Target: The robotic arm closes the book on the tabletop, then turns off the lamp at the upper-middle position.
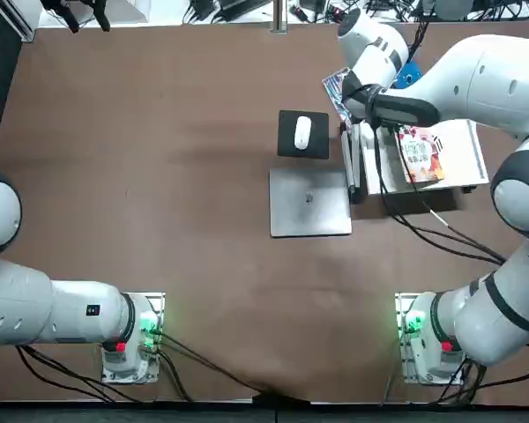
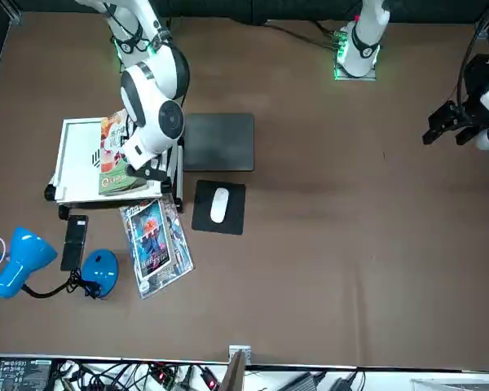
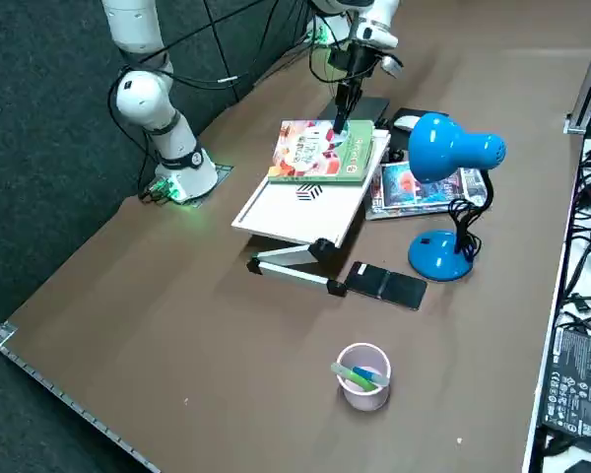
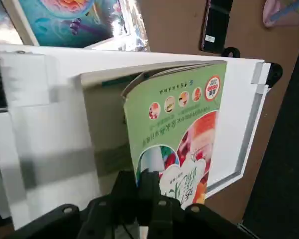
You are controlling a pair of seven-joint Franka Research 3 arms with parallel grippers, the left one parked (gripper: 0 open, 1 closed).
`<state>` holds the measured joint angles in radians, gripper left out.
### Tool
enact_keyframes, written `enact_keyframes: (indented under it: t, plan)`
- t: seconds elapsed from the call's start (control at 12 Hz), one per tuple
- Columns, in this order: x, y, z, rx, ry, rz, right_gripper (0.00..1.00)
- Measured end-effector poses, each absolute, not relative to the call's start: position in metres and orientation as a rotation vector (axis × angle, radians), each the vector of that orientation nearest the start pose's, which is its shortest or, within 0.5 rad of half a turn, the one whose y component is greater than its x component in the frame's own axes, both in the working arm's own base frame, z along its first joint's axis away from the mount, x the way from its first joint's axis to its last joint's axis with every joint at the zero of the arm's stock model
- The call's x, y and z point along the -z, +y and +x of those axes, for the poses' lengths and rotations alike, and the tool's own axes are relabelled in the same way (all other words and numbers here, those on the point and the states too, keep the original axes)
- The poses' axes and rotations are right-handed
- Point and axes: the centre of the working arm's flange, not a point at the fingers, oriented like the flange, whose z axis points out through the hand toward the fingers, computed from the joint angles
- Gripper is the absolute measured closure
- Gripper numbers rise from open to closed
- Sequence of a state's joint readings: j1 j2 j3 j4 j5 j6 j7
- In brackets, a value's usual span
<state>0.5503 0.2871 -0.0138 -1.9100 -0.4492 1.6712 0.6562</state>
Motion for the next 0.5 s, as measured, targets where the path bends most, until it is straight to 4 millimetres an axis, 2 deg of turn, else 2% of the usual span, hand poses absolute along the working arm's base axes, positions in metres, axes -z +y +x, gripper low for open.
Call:
enact_keyframes:
  t: [0.5]
  plan:
    - [-0.3226,0.2588,0.4969,0.231,0.085,2.487,0.97]
